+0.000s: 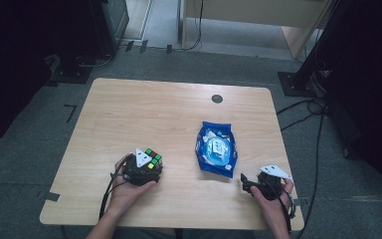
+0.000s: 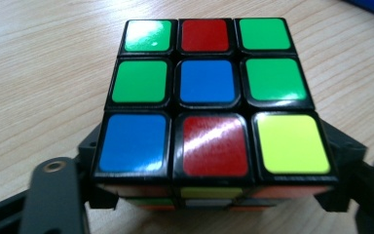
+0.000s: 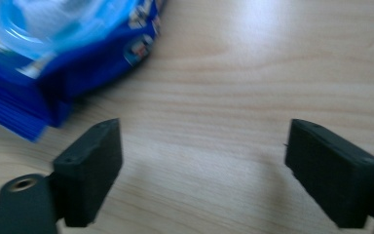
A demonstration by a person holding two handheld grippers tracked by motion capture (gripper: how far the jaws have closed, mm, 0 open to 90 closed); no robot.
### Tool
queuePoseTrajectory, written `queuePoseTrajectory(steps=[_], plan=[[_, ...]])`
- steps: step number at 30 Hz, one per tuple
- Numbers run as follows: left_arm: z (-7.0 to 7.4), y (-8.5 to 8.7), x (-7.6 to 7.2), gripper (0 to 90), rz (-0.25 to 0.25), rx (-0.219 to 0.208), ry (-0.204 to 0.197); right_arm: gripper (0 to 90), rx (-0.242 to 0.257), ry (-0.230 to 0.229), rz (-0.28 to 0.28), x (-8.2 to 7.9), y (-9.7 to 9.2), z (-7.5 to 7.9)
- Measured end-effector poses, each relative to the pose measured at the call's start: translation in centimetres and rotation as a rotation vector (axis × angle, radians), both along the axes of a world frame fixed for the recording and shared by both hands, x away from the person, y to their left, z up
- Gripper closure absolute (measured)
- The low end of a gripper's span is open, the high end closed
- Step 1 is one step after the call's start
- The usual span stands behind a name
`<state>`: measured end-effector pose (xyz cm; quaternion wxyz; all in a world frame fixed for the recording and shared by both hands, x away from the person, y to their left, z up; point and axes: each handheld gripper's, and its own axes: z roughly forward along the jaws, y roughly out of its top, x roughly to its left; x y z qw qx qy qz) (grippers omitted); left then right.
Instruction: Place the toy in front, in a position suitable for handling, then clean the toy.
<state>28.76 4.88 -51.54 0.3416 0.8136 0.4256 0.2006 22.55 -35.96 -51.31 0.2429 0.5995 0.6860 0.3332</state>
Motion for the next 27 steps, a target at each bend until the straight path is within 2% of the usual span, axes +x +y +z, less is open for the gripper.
queuePoseTrajectory(steps=[2,3,5,9,12,15,18,21,23,27], plan=[[0.0,0.1,0.1,33.4,-0.011,-0.014,0.003,14.7,0.031,-0.022,0.019,-0.2,0.5,0.9],[0.0,0.1,0.1,33.7,-0.016,-0.016,0.005,14.8,0.047,-0.032,0.033,-0.2,0.7,1.4],[0.1,0.0,0.0,33.9,-0.026,-0.016,0.0,16.4,0.044,-0.051,0.034,0.0,1.3,2.4],[0.6,-0.2,-0.3,34.0,-0.043,-0.022,-0.02,24.5,0.055,-0.048,0.019,0.8,2.4,4.1],[1.3,-0.3,-0.3,34.0,-0.047,-0.038,-0.026,27.5,0.09,-0.056,0.047,1.5,3.3,5.3],[1.7,-0.5,-0.1,34.0,-0.052,-0.032,-0.043,32.2,0.111,-0.062,0.086,2.8,4.7,6.2],[1.7,-0.5,0.0,34.0,-0.04,-0.054,-0.04,38.9,0.118,-0.051,0.132,4.3,6.1,6.3],[1.6,-0.5,-0.1,34.0,-0.051,-0.049,-0.041,42.6,0.111,-0.016,0.155,5.7,7.3,5.7],[1.7,-0.6,-0.3,34.0,-0.056,-0.049,-0.044,43.2,0.102,0.004,0.157,6.2,7.8,5.2],[1.8,-0.4,-0.4,34.0,-0.061,-0.062,-0.052,44.2,0.118,0.04,0.159,6.5,8.7,4.0]])
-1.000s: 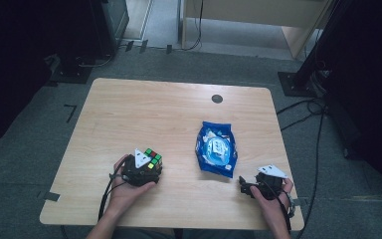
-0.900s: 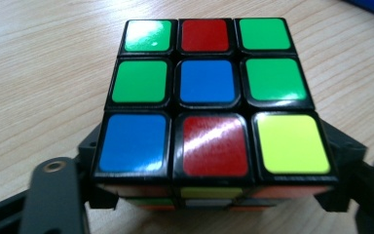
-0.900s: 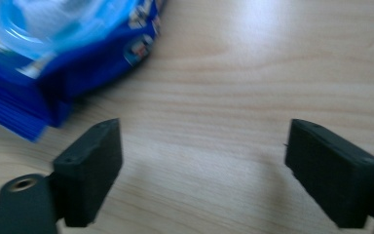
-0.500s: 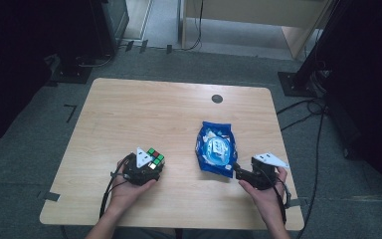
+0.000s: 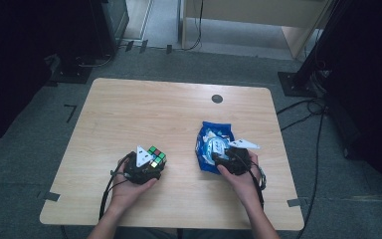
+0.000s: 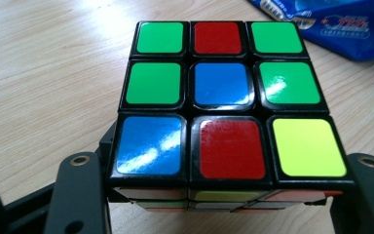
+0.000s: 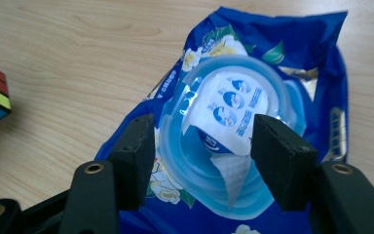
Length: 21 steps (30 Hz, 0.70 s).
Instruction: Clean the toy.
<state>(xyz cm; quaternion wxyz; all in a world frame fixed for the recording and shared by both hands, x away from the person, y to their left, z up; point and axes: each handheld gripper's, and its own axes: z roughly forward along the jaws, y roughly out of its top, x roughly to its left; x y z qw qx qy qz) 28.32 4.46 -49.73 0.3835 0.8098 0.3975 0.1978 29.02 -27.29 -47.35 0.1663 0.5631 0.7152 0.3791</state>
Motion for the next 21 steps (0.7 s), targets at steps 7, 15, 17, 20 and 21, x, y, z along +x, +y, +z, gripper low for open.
queuePoseTrajectory(steps=[7,15,17,20,21], plan=[[0.0,0.1,-0.1,34.0,-0.019,-0.01,-0.001,63.6,-0.074,0.05,-0.042,0.5,0.8,-1.4],[0.3,0.6,-0.2,34.0,-0.009,-0.03,-0.009,90.0,-0.016,-0.036,-0.044,0.3,-0.1,-0.4],[0.3,0.6,-0.2,34.0,-0.01,-0.03,-0.006,90.0,0.026,-0.099,-0.046,0.0,-0.9,0.5],[0.3,0.7,-0.2,34.0,-0.01,-0.032,-0.005,90.0,0.024,-0.138,-0.069,-0.2,-1.4,1.0],[0.3,0.7,-0.1,34.0,-0.013,-0.029,-0.004,90.0,0.02,-0.152,-0.08,-0.2,-1.7,1.2]])
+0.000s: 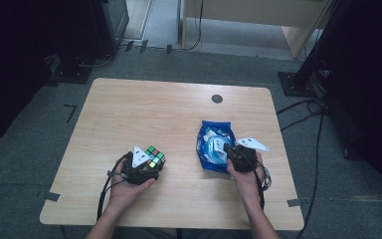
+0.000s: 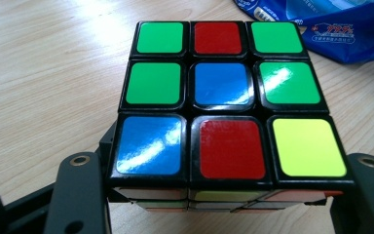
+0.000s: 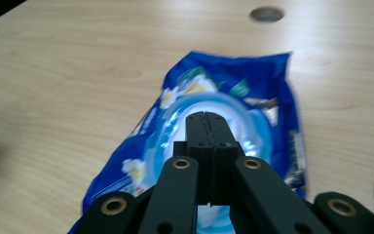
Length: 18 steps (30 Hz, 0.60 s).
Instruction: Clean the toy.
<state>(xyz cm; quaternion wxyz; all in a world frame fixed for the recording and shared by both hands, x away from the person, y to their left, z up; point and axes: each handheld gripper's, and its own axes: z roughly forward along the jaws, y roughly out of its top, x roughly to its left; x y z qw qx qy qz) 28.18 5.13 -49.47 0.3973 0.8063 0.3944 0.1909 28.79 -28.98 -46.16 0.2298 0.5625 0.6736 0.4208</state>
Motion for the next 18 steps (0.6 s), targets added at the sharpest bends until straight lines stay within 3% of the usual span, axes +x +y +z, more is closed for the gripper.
queuePoseTrajectory(steps=[6,9,12,15,18], plan=[[0.0,-0.1,-0.1,33.9,0.0,0.005,0.0,75.0,0.024,0.091,0.041,0.0,-0.8,-1.2],[0.0,0.0,0.0,34.0,0.003,0.0,0.004,65.7,0.008,0.12,0.071,-0.5,-0.5,-1.8],[-0.2,0.0,0.0,34.0,0.002,0.006,0.007,51.8,0.004,0.152,0.077,-0.2,0.0,-2.3],[-0.3,-0.2,-0.1,34.0,-0.002,0.007,0.006,51.4,-0.014,0.175,0.052,0.5,0.5,-2.9],[-0.3,-0.2,-0.2,33.9,-0.006,0.011,0.005,59.3,-0.019,0.172,0.01,1.0,0.5,-3.1]])
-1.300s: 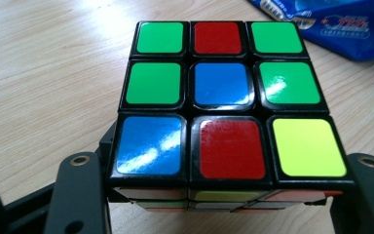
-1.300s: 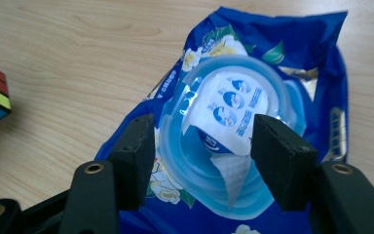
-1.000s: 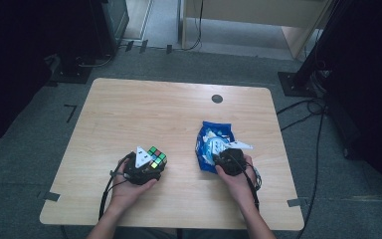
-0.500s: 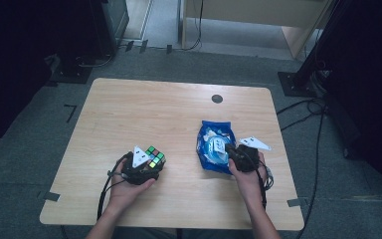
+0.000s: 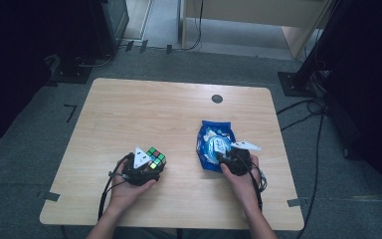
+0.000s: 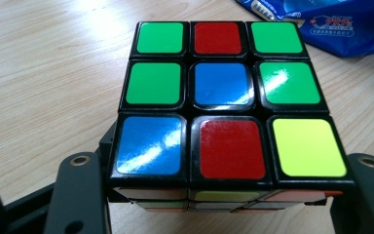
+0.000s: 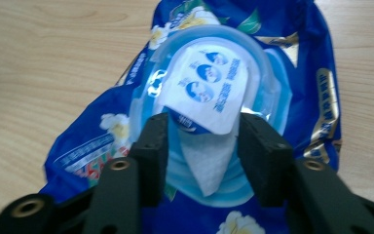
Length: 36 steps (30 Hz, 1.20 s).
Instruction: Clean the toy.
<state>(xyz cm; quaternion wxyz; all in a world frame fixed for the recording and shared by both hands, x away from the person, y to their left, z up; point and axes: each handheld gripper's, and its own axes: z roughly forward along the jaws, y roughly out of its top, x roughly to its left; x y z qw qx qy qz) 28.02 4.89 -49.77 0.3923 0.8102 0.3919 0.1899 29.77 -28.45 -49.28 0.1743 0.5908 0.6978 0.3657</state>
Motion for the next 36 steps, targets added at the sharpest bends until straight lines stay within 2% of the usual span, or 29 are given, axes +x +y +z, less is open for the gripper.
queuePoseTrajectory(steps=[2,5,8,10,15,19,21,26,30,33,35,36], plan=[[0.0,0.0,0.0,34.0,0.003,-0.003,0.001,66.5,-0.002,0.009,-0.001,0.2,-0.1,-0.1],[-0.1,0.0,0.1,34.0,0.006,0.0,0.003,76.5,-0.043,0.016,-0.009,0.3,-0.1,-0.2],[-0.1,-0.1,0.1,34.0,0.004,-0.001,0.003,85.0,-0.083,0.006,-0.007,0.3,-0.1,-0.3],[-0.2,-0.2,0.0,34.0,0.003,0.003,0.002,89.6,-0.078,-0.014,-0.009,0.3,-0.3,-0.3],[-0.2,-0.1,0.0,34.0,0.004,0.002,-0.001,90.0,-0.015,-0.095,-0.039,-0.1,-1.3,0.9],[-0.3,-0.1,0.1,34.0,0.008,0.0,0.003,90.0,0.051,-0.176,-0.04,-0.6,-1.9,1.9],[-0.3,-0.1,0.1,34.0,0.009,-0.002,0.004,90.0,0.085,-0.209,-0.023,-0.8,-2.1,2.4],[-0.4,-0.2,0.1,33.9,0.007,0.001,0.005,90.0,0.096,-0.262,-0.011,-1.0,-2.2,3.2],[-0.4,-0.3,0.1,34.0,0.007,0.001,0.005,90.0,0.117,-0.266,-0.016,-0.8,-2.5,3.6],[-0.4,-0.4,0.1,34.0,0.006,0.002,0.005,90.0,0.126,-0.292,-0.018,-0.8,-2.6,3.9],[-0.4,-0.4,0.1,34.0,0.007,0.002,0.006,90.0,0.121,-0.327,-0.012,-1.0,-2.7,4.0],[-0.5,-0.4,0.1,34.0,0.006,0.002,0.006,90.0,0.103,-0.32,-0.018,-0.9,-2.6,4.0]])
